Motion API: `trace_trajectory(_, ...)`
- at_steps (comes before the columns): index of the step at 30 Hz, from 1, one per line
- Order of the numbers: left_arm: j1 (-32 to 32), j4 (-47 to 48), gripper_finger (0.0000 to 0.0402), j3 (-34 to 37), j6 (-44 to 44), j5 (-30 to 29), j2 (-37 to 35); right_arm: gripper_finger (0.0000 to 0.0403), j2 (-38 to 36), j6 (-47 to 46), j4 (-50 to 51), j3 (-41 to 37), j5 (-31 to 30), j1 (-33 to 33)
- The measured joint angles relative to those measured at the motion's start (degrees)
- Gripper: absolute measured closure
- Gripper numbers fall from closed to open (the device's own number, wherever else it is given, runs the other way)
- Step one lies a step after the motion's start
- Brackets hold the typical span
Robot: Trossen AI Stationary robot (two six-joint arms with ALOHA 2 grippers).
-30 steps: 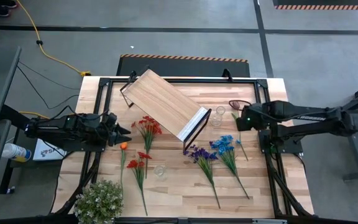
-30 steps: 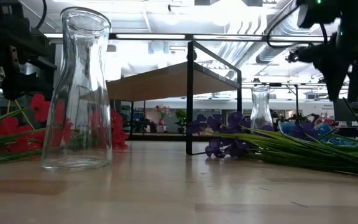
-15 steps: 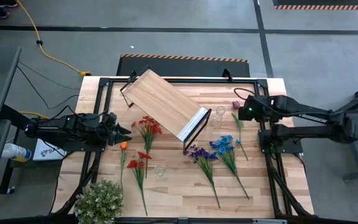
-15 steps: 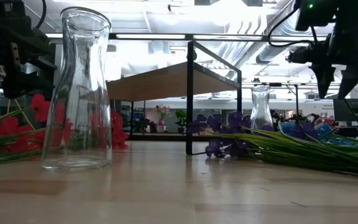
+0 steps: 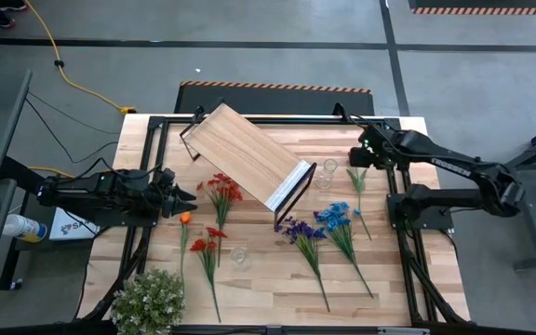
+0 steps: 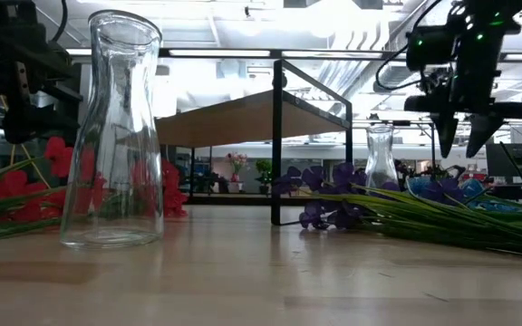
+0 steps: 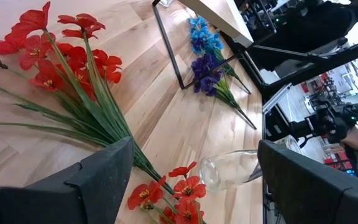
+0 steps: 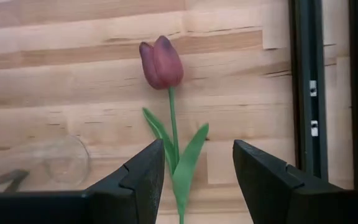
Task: Pick and place flowers into a vace then onto a shelf
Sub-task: Put the dark red flower into the top transparent vase
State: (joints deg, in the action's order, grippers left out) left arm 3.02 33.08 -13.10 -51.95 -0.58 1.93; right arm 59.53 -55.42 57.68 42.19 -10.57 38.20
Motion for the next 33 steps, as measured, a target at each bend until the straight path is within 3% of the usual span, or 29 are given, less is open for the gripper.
trace_trajectory(33,0.0,0.03,0.0025,0.0,0.21,-0.02,0.0,0.0222,20.55,6.65,-8.93,0.02,4.85,5.07)
